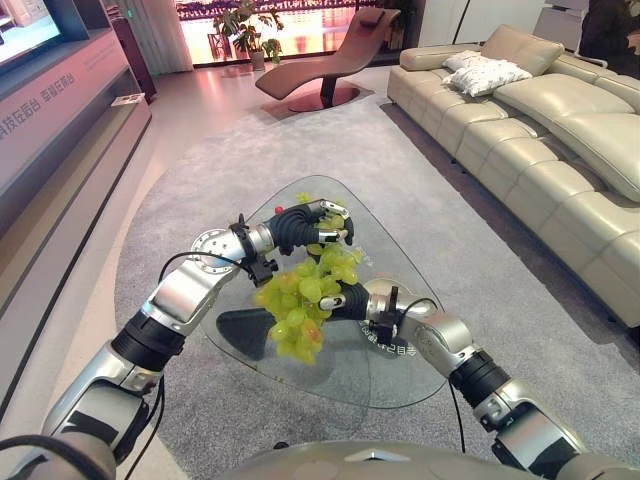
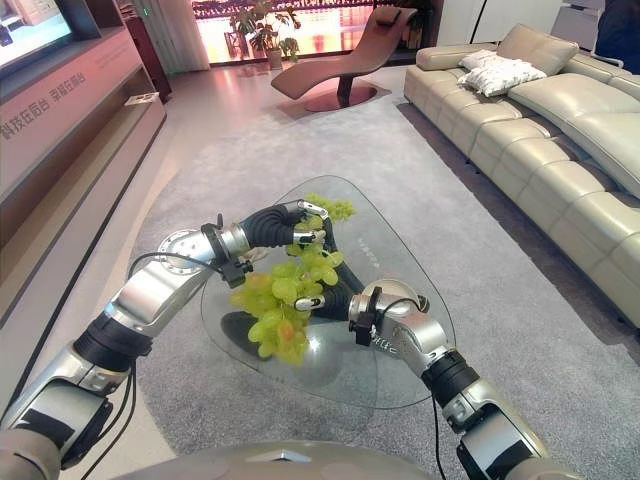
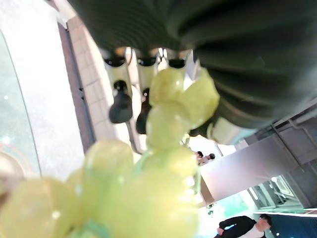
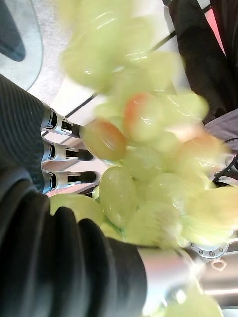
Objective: Pick up fruits into the plate
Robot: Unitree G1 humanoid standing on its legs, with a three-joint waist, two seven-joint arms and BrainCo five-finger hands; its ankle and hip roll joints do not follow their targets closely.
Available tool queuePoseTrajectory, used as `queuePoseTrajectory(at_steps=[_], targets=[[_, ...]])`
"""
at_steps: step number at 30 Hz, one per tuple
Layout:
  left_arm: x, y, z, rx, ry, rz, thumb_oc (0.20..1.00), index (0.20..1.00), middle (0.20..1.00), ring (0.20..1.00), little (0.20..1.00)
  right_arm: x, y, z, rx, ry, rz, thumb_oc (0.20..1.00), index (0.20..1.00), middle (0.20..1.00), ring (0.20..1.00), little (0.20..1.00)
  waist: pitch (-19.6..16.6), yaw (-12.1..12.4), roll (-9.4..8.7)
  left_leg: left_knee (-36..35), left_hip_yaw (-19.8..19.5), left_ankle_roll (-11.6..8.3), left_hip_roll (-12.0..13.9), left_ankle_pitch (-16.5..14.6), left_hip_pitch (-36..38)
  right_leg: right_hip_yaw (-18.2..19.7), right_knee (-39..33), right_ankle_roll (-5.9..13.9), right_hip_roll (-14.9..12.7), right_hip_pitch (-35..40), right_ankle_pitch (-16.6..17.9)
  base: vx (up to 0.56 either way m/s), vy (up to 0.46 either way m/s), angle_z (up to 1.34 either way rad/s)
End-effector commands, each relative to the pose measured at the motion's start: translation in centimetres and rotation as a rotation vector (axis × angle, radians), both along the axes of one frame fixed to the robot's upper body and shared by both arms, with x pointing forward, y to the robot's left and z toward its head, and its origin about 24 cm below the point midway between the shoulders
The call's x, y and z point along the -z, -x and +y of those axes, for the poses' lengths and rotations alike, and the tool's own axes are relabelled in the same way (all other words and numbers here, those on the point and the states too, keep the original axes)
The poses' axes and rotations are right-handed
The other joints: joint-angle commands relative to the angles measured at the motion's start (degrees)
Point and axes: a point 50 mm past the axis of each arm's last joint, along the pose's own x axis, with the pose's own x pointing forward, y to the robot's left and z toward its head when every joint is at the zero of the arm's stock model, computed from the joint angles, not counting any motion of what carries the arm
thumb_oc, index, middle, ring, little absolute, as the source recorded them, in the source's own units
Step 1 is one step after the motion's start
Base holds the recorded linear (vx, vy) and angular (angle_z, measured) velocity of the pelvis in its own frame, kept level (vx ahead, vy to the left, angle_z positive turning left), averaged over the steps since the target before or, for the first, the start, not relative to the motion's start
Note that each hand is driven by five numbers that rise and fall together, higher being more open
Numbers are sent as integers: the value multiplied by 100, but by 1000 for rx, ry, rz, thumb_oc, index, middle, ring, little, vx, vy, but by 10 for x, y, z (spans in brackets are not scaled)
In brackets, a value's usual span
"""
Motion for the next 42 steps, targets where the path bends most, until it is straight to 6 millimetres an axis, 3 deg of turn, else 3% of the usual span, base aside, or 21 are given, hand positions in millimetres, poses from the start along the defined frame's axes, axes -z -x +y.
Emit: queuePoseTrajectory(at_steps=[1,27,28,29,36,42], targets=[[-45,-11,-5,-21,110,-161,200,200,200,200,200,-27,7,28,-126,-158,-82,200,200,200,200,200,1,45,-206,47,45,203,-325,-795,355,-123,99,31,0,26,-191,-37,10,0],[-44,-14,6,-65,134,-145,200,200,200,200,200,-24,5,23,-82,-183,-64,200,200,200,200,200,63,59,-242,42,19,215,-332,-804,324,-95,64,17,1,12,-177,-2,1,0],[-44,-15,6,-68,135,-141,344,344,344,344,344,-24,4,22,-81,-187,-62,200,200,200,200,200,65,60,-242,42,19,215,-332,-804,323,-96,63,17,2,13,-177,0,0,0],[-42,-15,7,-80,141,-129,1000,1000,1000,1000,1000,-24,5,21,-75,-195,-59,200,200,200,200,200,66,62,-242,42,21,215,-329,-804,322,-95,63,18,1,13,-177,0,0,0],[-17,-16,27,-200,176,-45,1000,1000,1000,1000,1000,-19,6,6,2,-214,-59,200,200,200,200,200,107,56,-247,42,17,226,-325,-810,326,-78,70,18,2,-3,-169,0,0,0],[31,-1,71,-437,213,72,1000,1000,1000,1000,1000,-7,11,-34,146,-207,-44,200,200,200,200,200,207,71,-238,42,9,239,-308,-804,314,-79,73,9,5,-17,-157,0,0,0]])
